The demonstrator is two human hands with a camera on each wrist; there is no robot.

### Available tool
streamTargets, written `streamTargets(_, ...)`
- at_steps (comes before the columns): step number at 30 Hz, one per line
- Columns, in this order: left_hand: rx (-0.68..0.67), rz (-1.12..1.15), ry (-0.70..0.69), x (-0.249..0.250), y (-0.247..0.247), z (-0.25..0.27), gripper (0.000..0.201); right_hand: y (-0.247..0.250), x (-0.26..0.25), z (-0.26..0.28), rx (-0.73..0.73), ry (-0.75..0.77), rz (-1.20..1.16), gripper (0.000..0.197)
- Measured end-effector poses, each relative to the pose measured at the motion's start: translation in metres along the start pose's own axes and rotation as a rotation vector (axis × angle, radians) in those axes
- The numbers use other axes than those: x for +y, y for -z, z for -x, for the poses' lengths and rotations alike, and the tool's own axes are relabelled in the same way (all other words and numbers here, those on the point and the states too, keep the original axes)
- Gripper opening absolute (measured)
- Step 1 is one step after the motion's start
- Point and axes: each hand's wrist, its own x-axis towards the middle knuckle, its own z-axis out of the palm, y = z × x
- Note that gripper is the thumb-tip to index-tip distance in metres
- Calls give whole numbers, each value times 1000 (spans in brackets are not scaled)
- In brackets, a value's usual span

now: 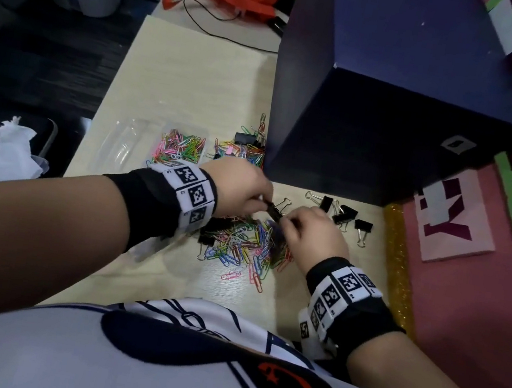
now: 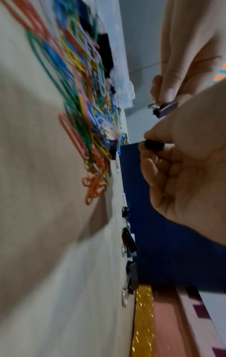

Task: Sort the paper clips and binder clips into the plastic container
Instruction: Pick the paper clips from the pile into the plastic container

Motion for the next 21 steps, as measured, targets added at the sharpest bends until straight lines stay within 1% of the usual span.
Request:
streamTargets(2, 72, 104, 63, 8, 4, -8, 34, 6, 5, -4, 89, -131, -13, 28)
streamTargets(4, 74, 198, 108, 13, 4, -11, 43, 11, 7, -6, 122, -275, -58, 34)
streamTargets(5, 41, 191, 113, 15, 2, -12, 42, 12, 8, -6, 124, -322, -85, 36)
streamTargets(7, -80, 57, 99, 15, -4, -9, 34, 14, 7, -5, 108, -358, -106, 35)
streamTargets(8, -156, -25, 92, 15, -7, -7, 35, 15, 6, -3, 68, -362, -94, 32)
streamTargets(9, -232, -94, 84, 15, -12, -3, 43, 16, 4, -2, -7, -368, -66, 33)
streamTargets(10, -301, -154, 72, 15, -16, 0, 55, 15, 2, 0, -109, -376, -30, 37)
streamTargets(12, -399, -266, 59, 17, -26, 6, 80, 10, -3, 5, -315, -383, 37, 62)
streamTargets(13, -414, -315, 55, 18, -31, 8, 87, 6, -6, 8, -379, -377, 50, 76)
streamTargets(14, -406, -350, 51, 19, -35, 10, 88, 2, -10, 10, -411, -358, 51, 87)
streamTargets(16, -355, -360, 53, 21, -38, 9, 80, -7, -17, 14, -422, -274, 55, 102)
streamTargets(17, -335, -341, 60, 21, -38, 8, 73, -12, -19, 15, -416, -220, 61, 104)
streamTargets(18, -325, -319, 66, 22, -36, 7, 64, -16, -21, 15, -404, -168, 64, 100)
streamTargets(19, -317, -301, 69, 22, -35, 6, 55, -19, -22, 16, -389, -124, 64, 92)
streamTargets(21, -299, -279, 71, 21, -34, 4, 40, -24, -23, 17, -343, -60, 62, 69)
